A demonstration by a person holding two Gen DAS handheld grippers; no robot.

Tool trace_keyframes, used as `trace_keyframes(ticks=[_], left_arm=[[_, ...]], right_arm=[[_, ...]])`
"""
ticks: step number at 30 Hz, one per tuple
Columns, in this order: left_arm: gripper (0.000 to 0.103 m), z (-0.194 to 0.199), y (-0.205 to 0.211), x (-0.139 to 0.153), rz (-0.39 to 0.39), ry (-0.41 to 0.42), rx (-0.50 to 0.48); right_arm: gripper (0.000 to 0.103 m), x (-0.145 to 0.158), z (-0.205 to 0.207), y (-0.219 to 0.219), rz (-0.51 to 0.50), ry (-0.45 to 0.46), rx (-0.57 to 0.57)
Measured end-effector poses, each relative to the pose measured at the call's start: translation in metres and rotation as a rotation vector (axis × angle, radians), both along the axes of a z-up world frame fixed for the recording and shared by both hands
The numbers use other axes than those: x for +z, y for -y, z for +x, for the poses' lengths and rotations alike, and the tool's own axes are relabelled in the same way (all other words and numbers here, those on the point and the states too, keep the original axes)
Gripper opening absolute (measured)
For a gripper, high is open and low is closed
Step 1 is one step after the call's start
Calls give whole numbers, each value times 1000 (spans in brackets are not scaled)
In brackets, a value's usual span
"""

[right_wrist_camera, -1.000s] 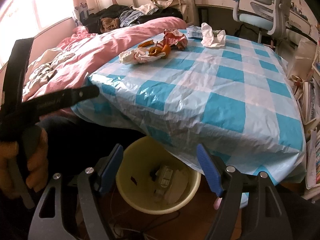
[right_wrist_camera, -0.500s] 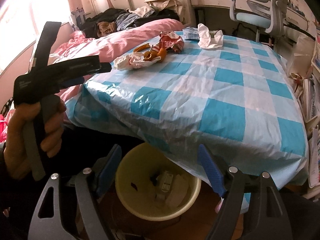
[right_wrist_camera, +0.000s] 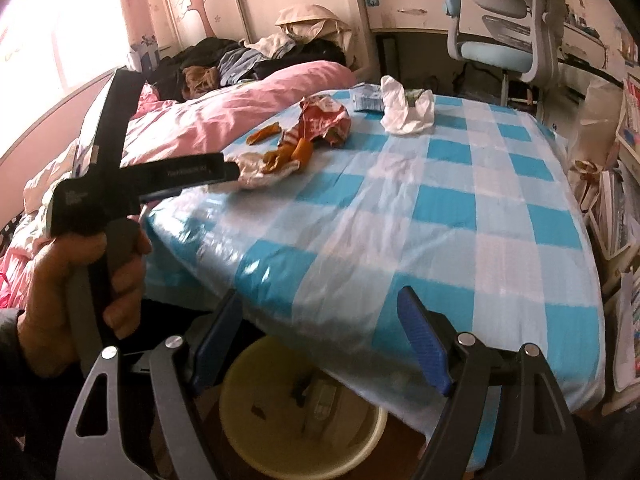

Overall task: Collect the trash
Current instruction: 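Move both tools back over the table toward the remaining trash, then grasp a crumpled tissue with the left tool while the right grasps an orange scrap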

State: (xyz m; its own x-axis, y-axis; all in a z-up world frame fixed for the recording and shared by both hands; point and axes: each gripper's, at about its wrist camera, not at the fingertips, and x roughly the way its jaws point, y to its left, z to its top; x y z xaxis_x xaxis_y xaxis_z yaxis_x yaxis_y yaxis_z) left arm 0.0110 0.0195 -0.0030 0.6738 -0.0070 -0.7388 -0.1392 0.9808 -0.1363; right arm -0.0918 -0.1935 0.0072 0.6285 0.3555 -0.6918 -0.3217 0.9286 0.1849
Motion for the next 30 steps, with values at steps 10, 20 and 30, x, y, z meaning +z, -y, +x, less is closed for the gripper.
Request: trace_keyframes(ticks=[10, 20, 30], left_arm=[[30, 16, 3, -1, -34, -11, -82], [30, -6, -8, 34, 128, 179, 25], [30, 3, -32, 14, 6, 51, 48]], right_arm=[[64, 19, 87, -28, 2, 33, 41], [48, 5, 156, -58, 39, -62, 62], [48, -13, 165, -92, 73, -132, 144]])
